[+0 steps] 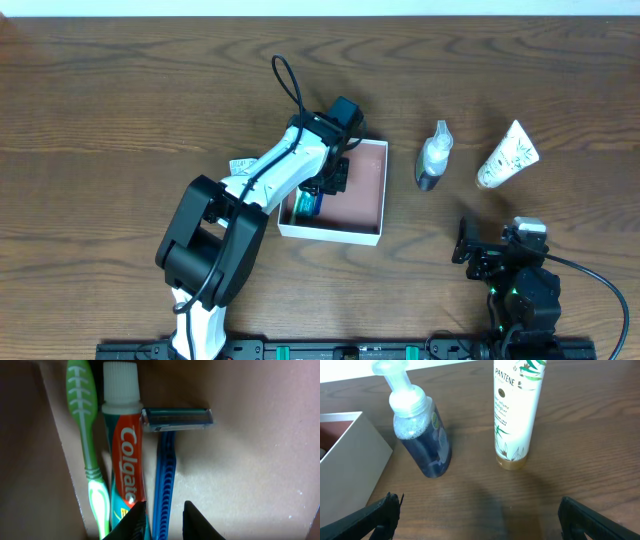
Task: Pack container
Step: 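Place the razor into the box and open the left gripper, then grasp the green Dettol soap bar with the left gripper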
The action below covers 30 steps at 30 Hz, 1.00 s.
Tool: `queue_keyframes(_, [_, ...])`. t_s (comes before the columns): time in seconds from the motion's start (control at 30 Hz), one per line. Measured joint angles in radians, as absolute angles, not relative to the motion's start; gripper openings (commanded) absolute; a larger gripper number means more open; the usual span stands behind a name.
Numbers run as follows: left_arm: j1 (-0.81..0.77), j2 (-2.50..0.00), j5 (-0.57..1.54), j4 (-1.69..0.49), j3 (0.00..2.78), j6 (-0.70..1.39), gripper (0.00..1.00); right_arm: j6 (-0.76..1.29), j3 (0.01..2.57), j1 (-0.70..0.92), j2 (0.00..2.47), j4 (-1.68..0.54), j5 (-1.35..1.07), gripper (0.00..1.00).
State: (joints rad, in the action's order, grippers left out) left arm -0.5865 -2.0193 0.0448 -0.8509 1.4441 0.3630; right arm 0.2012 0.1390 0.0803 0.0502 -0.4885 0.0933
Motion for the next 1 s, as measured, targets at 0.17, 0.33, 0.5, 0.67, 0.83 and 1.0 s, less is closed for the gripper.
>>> queue_keyframes(0.17, [-0.587, -1.982, 0.056, -0.972, 1.473, 0.363, 0.27, 0.201, 0.139, 0.08, 0.05, -0.488, 0.093, 0.99])
queue_keyframes(0.33, [-0.587, -1.812, 0.064, -1.0, 1.554, 0.342, 0.41, 0.201, 0.139, 0.08, 0.05, -0.488, 0.093, 0.99])
queue_keyframes(0.5, [-0.551, -1.591, -0.04, -1.016, 1.606, 0.315, 0.6, 0.201, 0.139, 0.08, 0.05, -0.488, 0.093, 0.99])
queue_keyframes(0.67, [-0.37, -1.555, -0.109, -1.056, 1.602, 0.29, 0.66, 0.201, 0.139, 0.08, 0.05, -0.488, 0.093, 0.99])
queue_keyframes(0.83, [-0.163, -1.663, -0.041, -1.056, 1.542, 0.182, 0.7, 0.201, 0.139, 0.08, 0.05, -0.488, 0.093, 0.99])
queue_keyframes(1.0, [-0.072, -1.819, 0.053, -1.055, 1.528, 0.094, 0.73, 0.201, 0.139, 0.08, 0.05, -0.488, 0.093, 0.99])
